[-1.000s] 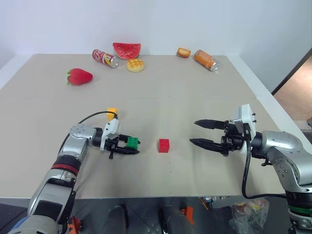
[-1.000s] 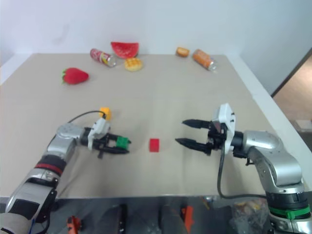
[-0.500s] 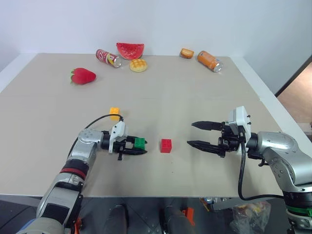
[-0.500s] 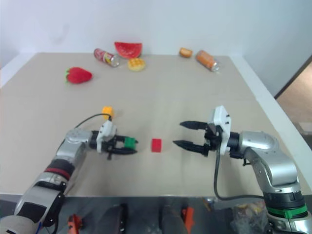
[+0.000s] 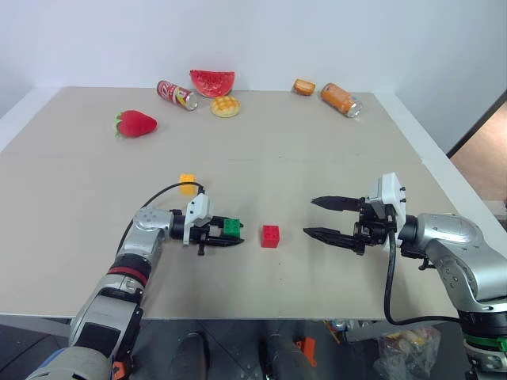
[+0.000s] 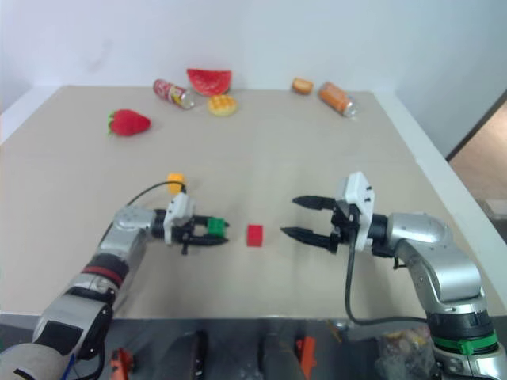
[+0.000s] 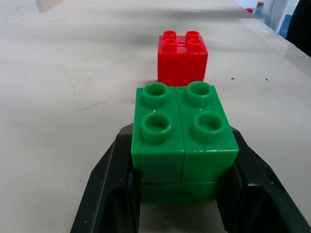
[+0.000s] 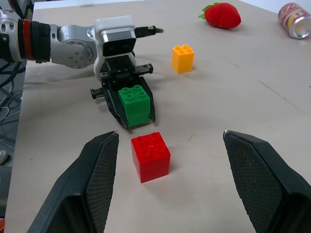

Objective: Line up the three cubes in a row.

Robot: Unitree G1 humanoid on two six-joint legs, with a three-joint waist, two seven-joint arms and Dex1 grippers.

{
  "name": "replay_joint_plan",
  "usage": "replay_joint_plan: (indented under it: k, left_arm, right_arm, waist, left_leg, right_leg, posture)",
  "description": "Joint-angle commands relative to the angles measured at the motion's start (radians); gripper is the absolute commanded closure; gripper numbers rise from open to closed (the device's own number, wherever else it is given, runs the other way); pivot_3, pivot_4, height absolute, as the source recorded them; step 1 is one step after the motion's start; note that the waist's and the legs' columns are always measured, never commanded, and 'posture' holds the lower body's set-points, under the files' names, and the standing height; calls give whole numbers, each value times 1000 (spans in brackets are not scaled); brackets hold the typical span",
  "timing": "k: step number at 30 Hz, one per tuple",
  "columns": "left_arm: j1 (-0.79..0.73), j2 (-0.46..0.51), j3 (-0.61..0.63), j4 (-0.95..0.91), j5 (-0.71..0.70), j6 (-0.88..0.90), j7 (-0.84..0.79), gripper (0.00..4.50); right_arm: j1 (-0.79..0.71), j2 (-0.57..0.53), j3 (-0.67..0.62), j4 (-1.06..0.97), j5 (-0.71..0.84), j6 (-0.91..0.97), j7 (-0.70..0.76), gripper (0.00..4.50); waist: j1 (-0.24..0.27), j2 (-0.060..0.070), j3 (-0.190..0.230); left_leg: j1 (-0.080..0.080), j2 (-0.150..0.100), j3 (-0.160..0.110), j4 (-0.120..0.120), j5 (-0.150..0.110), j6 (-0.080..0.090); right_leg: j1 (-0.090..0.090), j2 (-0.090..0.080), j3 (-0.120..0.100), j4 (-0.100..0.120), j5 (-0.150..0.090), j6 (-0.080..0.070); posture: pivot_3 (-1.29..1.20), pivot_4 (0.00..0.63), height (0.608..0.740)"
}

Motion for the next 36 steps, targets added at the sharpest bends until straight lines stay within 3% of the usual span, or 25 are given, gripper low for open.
replay_joint_plan:
  k: [1, 3, 7, 13, 21, 27, 32, 36]
  left_arm:
    - [-12, -1, 2, -12, -2, 24, -20, 2641]
    - [-12, 3, 0, -15, 0, 45, -28, 1686]
    - [-3, 4, 24, -42, -12, 35, -2, 454]
    - [37, 80, 54, -109, -35, 61, -20, 454]
    - [162, 263, 207, -304, -148, 185, 23, 454]
    - [353, 416, 347, -590, -301, 472, 84, 454]
    - [409, 420, 506, -644, -371, 604, 320, 454]
    - [440, 371, 534, -666, -338, 622, 495, 454]
  right_arm:
    - [-21, 0, 0, 1, 1, -17, 2, 941]
    - [-25, 0, 1, 4, 0, -18, 2, 941]
    - [-37, 3, 10, 9, -1, -19, 1, 941]
    - [-48, 4, 20, 15, -1, -21, 6, 941]
    - [-53, -3, 16, 8, 8, -17, 15, 941]
    - [-92, 2, 31, 24, 7, -20, 31, 941]
    - [-139, 34, 66, 58, -13, -41, 34, 941]
    - [-172, 63, 90, 69, -19, -43, 21, 941]
  waist:
    - [0, 0, 0]
    - [0, 0, 0]
    - [-1, 0, 0]
    - [-5, 0, 0]
    - [-13, 0, 0]
    - [-22, 0, 0]
    - [-22, 0, 0]
    - [-22, 0, 0]
  left_leg:
    - [0, 0, 0, 0, 0, 0]
    - [0, 0, 0, 0, 0, 0]
    - [0, 0, 0, 0, 0, 0]
    - [0, 0, 0, -1, 0, 0]
    - [0, 2, 0, -4, 0, 0]
    - [0, 3, 1, -3, 0, 0]
    - [1, 4, 1, -3, 0, 0]
    - [1, 3, 2, -3, 0, 0]
  right_leg:
    - [0, 0, 0, 0, 0, 0]
    - [0, 0, 0, 0, 0, 0]
    - [0, 0, 0, 0, 0, 0]
    - [-1, 1, 0, 0, 0, 0]
    - [-2, 2, 0, 0, -1, -2]
    - [-2, 0, 0, 0, -1, -2]
    - [-2, -1, -3, 0, -1, -2]
    - [-2, -2, -3, 0, -1, -2]
  posture:
    - [0, 150, 740]
    - [0, 150, 740]
    - [0, 150, 740]
    - [0, 150, 740]
    - [0, 150, 740]
    - [0, 150, 740]
    - [0, 150, 740]
    - [0, 150, 740]
